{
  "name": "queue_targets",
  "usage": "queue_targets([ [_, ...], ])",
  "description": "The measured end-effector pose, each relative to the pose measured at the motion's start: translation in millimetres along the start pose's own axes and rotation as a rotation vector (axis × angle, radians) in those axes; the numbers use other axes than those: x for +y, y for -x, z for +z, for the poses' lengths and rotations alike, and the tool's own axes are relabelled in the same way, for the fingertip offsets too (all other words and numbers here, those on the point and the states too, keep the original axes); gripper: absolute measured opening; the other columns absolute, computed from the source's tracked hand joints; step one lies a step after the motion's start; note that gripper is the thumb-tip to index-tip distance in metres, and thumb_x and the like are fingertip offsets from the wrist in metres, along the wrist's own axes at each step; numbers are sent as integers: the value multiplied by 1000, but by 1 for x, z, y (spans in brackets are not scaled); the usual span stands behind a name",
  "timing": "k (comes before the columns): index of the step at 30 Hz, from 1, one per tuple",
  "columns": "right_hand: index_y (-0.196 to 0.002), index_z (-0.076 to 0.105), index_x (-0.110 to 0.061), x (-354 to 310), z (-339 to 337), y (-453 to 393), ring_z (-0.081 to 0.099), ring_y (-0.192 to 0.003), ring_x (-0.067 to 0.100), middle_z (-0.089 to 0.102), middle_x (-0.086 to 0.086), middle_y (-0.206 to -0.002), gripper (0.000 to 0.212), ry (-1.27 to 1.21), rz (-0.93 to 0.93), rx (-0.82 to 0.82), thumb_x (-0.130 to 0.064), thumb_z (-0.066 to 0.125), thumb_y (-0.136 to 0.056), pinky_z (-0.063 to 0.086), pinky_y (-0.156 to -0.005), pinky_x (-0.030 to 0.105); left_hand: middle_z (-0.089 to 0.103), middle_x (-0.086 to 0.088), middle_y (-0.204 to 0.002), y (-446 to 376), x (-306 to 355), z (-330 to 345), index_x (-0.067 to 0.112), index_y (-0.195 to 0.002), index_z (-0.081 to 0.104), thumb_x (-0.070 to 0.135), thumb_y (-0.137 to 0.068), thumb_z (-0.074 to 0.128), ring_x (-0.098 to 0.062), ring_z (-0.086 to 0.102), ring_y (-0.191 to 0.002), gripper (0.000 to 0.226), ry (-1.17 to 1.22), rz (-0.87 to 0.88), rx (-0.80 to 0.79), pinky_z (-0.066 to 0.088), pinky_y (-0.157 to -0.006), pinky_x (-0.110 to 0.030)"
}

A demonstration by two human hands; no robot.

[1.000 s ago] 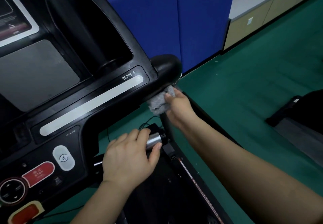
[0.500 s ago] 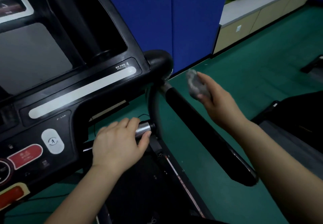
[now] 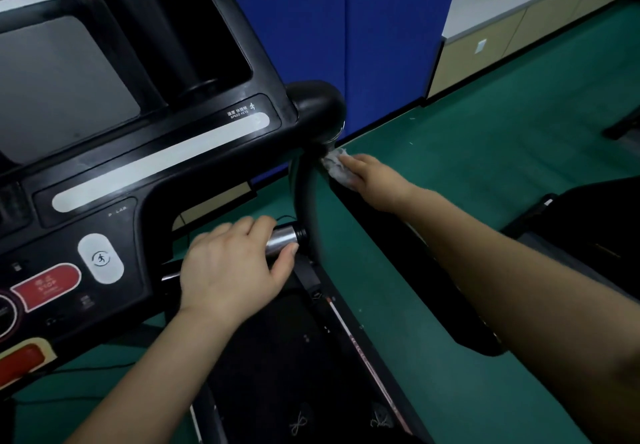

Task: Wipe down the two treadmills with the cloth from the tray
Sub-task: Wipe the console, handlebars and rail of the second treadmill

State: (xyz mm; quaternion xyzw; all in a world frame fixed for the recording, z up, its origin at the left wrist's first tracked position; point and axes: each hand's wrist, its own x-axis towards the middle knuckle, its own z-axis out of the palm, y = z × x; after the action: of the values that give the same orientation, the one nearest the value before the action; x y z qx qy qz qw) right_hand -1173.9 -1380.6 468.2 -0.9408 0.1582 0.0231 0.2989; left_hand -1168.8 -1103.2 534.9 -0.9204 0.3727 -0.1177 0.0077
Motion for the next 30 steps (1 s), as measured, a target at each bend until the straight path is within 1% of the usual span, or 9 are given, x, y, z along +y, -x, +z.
queue_targets([
  [2, -146, 39, -19, 0, -4, -3, 39, -135, 23, 37, 5, -149, 47, -45, -18, 12, -29, 45, -100, 26, -99, 17, 63, 6, -76, 0, 0, -1, 25, -98, 62, 61, -86, 32, -22, 59, -67, 48, -4, -1, -3, 37, -56, -30],
  [6, -133, 57, -21, 7, -5, 44, 44, -130, 25, 42, 6, -145, 40, 17, -103, 29, -36, 49, -97, 32, -110, 31, 63, 6, -78, 0, 0, -1, 26, -97, 61, 61, -85, 32, -22, 60, -69, 48, -6, -5, -11, 37, -56, -29],
  [8, -125, 63, -22, 15, -2, 87, 51, -124, 28, 48, 9, -139, 35, -3, -137, 91, -36, 53, -95, 37, -107, 32, 63, 7, -78, 1, 0, -1, 26, -97, 61, 61, -85, 32, -21, 59, -69, 47, 0, 0, -9, 35, -56, -29],
  [11, -120, 67, -21, 28, -1, 150, 57, -115, 28, 53, 9, -135, 32, 27, -138, 124, -28, 58, -91, 38, -99, 26, 64, 5, -77, 1, 1, -2, 24, -97, 62, 59, -86, 35, -22, 59, -67, 45, 9, 12, -3, 33, -54, -28],
  [14, -120, 68, -22, 30, 0, 177, 54, -119, 32, 50, 12, -138, 35, 83, -108, 107, -12, 64, -87, 38, -101, 30, 65, 3, -76, 1, 2, -1, 22, -99, 64, 57, -86, 36, -24, 60, -67, 46, -2, 19, -1, 30, -54, -27],
  [17, -120, 68, -23, 29, 5, 156, 51, -122, 36, 46, 17, -140, 35, 106, -104, 90, -11, 63, -87, 37, -105, 32, 65, 3, -76, 1, 2, -1, 21, -98, 64, 57, -87, 36, -24, 60, -67, 47, -5, 18, -2, 31, -54, -27],
  [21, -126, 62, -27, 18, 9, 85, 44, -127, 35, 39, 16, -143, 39, 159, -143, 71, -10, 57, -91, 36, -105, 30, 64, 2, -76, 1, 2, 0, 21, -98, 64, 57, -87, 35, -25, 60, -67, 48, -8, 12, 0, 31, -54, -27],
  [27, -132, 57, -28, -5, 5, -17, 36, -133, 37, 34, 17, -145, 35, 106, -104, 14, -27, 52, -98, 29, -111, 32, 63, 4, -74, 1, 0, 1, 23, -96, 63, 58, -86, 36, -23, 59, -65, 45, -11, 9, 21, 31, -54, -27],
  [30, -136, 52, -27, -11, 0, -29, 34, -135, 29, 38, 13, -146, 38, 54, -89, 2, -31, 48, -98, 26, -111, 32, 63, 4, -75, 3, -1, 2, 23, -95, 64, 59, -86, 36, -24, 59, -67, 46, -16, 5, 35, 31, -55, -28],
])
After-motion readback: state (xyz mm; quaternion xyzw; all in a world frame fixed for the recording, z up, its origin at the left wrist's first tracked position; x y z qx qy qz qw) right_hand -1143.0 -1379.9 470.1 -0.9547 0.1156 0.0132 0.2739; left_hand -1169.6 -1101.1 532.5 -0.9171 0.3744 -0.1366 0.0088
